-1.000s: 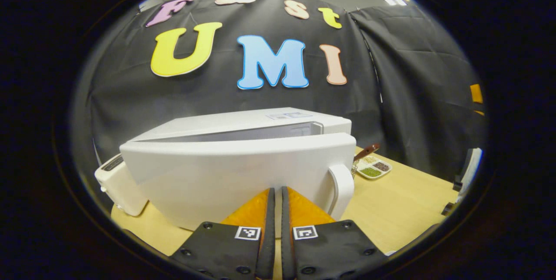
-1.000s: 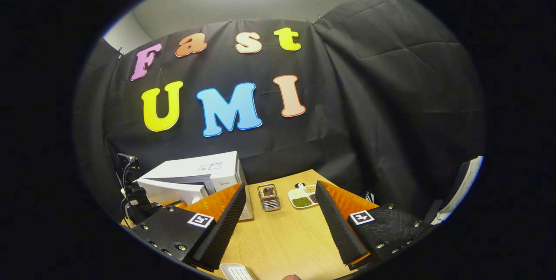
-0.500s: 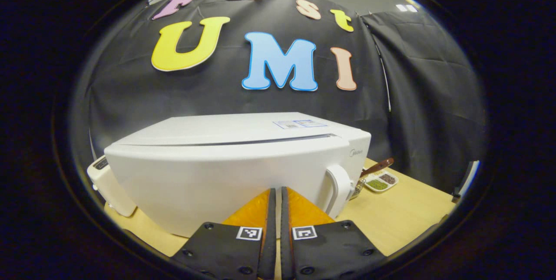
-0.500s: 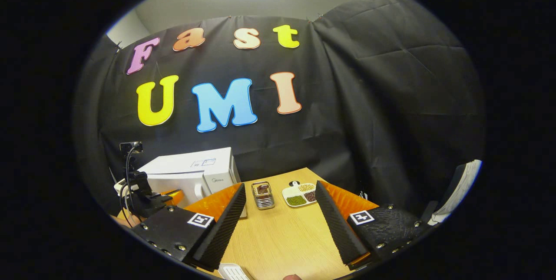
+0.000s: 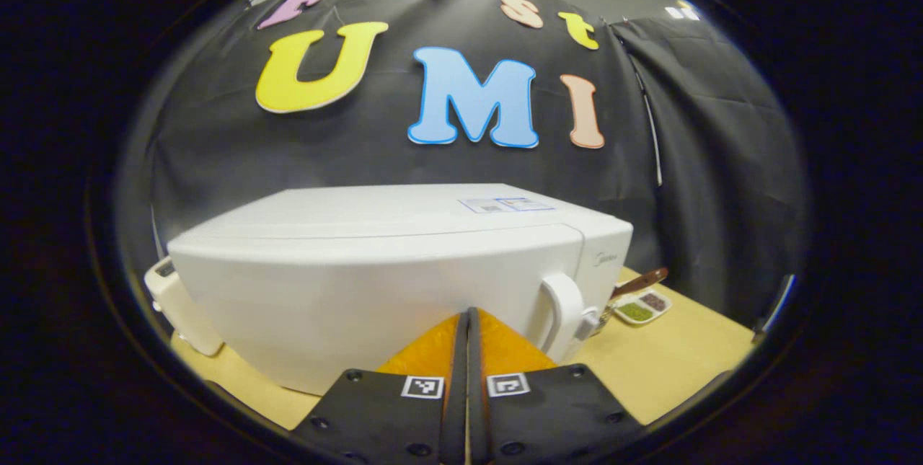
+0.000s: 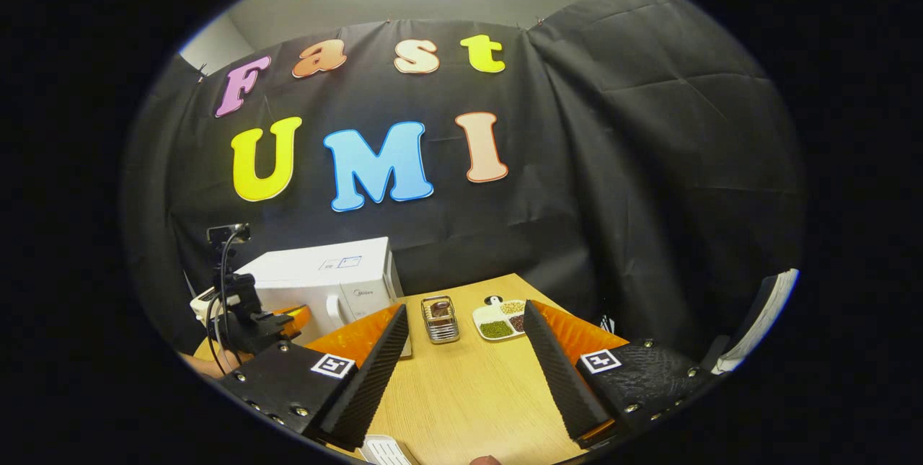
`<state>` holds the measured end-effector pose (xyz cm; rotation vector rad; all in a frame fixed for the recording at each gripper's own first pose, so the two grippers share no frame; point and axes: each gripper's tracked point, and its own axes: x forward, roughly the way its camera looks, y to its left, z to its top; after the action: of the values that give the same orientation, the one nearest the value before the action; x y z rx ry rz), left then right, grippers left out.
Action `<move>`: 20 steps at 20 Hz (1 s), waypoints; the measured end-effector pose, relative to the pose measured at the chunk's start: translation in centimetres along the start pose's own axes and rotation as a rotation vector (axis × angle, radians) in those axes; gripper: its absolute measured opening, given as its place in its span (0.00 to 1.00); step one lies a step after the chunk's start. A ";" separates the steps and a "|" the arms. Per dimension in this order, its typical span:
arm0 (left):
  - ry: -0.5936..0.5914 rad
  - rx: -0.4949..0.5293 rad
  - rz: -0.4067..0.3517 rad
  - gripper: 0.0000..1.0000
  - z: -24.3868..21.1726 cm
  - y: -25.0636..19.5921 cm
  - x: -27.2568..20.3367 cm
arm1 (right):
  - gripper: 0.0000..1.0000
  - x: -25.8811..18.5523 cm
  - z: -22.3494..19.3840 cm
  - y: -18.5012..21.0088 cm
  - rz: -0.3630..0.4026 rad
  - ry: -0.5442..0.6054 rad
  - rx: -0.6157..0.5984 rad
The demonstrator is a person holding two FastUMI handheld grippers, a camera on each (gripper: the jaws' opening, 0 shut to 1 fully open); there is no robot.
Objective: Open the microwave oven with the left hand, put the food in, and close the microwave oven.
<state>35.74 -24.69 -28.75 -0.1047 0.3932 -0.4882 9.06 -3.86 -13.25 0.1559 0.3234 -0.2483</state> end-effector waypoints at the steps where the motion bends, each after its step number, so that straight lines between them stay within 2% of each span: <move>1: 0.009 0.016 0.012 0.14 0.1 0.0 -0.3 | 0.98 -0.1 0.1 0.1 0.009 0.001 -0.003; 3: -0.007 0.063 0.050 0.08 1.0 0.3 -0.6 | 0.98 -0.5 0.1 0.5 0.032 -0.003 0.000; 6: -0.064 0.094 0.079 0.08 4.2 0.2 -3.4 | 0.98 -1.3 0.5 0.6 0.080 -0.011 -0.017; 13: -0.183 0.098 0.171 0.10 9.4 -0.7 -14.8 | 0.98 -2.6 2.1 0.1 0.226 -0.037 -0.029; 20: -0.245 0.079 0.321 0.10 10.6 -1.4 -27.1 | 0.98 -5.2 2.2 0.8 0.375 -0.059 -0.043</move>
<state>17.29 -12.98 -9.46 -0.0232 0.1456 -0.1705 5.12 -2.39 -9.31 0.1631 0.2350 0.1249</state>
